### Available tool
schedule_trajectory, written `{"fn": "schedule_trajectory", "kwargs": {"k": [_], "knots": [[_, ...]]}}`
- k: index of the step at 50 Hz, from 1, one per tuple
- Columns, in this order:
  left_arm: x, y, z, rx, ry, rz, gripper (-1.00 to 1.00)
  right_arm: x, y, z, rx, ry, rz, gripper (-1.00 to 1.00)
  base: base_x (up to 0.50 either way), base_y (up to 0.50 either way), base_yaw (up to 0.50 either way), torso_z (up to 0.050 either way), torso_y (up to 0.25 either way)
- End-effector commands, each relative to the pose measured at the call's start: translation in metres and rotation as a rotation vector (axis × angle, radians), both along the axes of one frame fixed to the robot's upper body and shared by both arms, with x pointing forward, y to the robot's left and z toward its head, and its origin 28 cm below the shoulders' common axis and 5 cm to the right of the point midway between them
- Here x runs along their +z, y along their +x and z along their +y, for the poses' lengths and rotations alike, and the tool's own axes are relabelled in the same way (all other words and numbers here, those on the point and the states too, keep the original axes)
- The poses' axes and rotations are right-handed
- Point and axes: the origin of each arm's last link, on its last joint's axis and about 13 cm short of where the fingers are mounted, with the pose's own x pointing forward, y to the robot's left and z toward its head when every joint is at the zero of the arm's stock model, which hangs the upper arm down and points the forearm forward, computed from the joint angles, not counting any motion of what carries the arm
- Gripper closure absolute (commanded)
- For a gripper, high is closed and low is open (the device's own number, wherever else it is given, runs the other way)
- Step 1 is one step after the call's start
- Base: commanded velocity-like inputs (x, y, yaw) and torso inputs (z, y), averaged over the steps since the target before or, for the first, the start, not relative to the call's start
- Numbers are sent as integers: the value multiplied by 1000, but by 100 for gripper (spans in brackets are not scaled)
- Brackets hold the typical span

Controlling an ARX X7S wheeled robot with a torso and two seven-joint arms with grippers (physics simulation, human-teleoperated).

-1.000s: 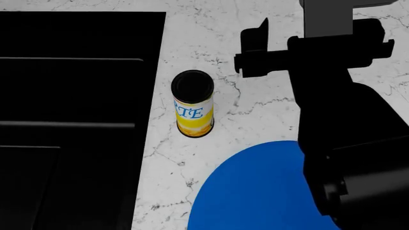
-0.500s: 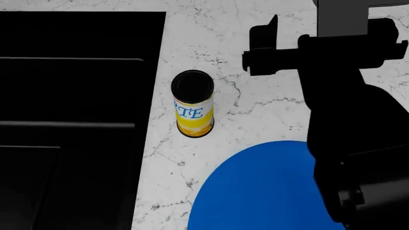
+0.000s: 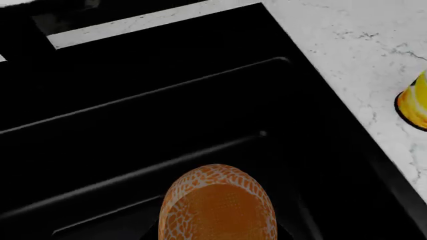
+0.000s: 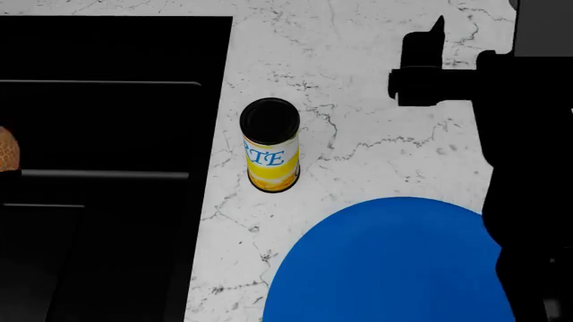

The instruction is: Pick the tangerine from the sink and place it on the plate located on the counter

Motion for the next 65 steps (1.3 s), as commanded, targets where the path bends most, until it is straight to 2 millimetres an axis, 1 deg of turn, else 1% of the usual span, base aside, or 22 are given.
{"fn": "schedule_trajectory", "kwargs": {"k": [1, 4, 14, 16, 19, 21, 25, 30, 35, 41, 47, 52, 60, 65], "knots": [[18, -11, -17, -122, -1, -38, 100, 0, -7, -8, -27, 6, -4, -100, 0, 0, 0, 0, 0], [26, -14, -23, -161, -1, -47, 100, 0, -7, -8, -28, 9, -4, -100, 0, 0, 0, 0, 0], [42, -21, -34, -275, -7, -52, 100, 4, -10, -9, -32, 11, -10, -100, 0, 0, 0, 0, 0], [43, -24, -37, -293, 7, -50, 100, 6, -12, -12, -39, 9, -12, -100, 0, 0, -1, 0, 0], [45, -26, -40, -312, 6, -49, 100, 9, -19, -20, -52, 13, -19, -100, 0, 0, 0, 0, 0], [50, -32, -48, -339, -1, -52, 100, 14, -29, -28, -74, 7, -26, -100, 0, 0, 0, 0, 0], [55, -39, -58, -390, -1, -56, 100, 19, -42, -38, -105, -2, -32, -100, 0, 0, -1, 0, 0], [60, -45, -65, -440, 10, -65, 100, 24, -51, -47, -144, -6, -34, -100, 0, 0, 0, 0, 0], [66, -49, -74, -499, 16, -72, 100, 26, -57, -52, -166, -1, -36, -100, 0, 0, 0, 0, 0], [71, -52, -89, -579, 59, -65, 100, 26, -61, -54, -174, 4, -39, -100, 0, 0, 0, 0, 0], [81, -53, -110, -672, 104, -63, 100, 22, -64, -56, -177, 12, -39, -100, 0, 0, 0, 0, 0], [85, -50, -123, -723, 150, -53, 100, 20, -66, -57, -177, 18, -39, -100, 0, 0, 0, 0, 0], [90, -50, -143, -797, 204, -36, 100, 22, -66, -56, -178, 19, -41, -100, 0, 0, 0, 0, 0], [87, -49, -152, -832, 226, -23, 100, 22, -66, -55, -174, 19, -40, -100, 0, 0, 0, 0, 0]]}}
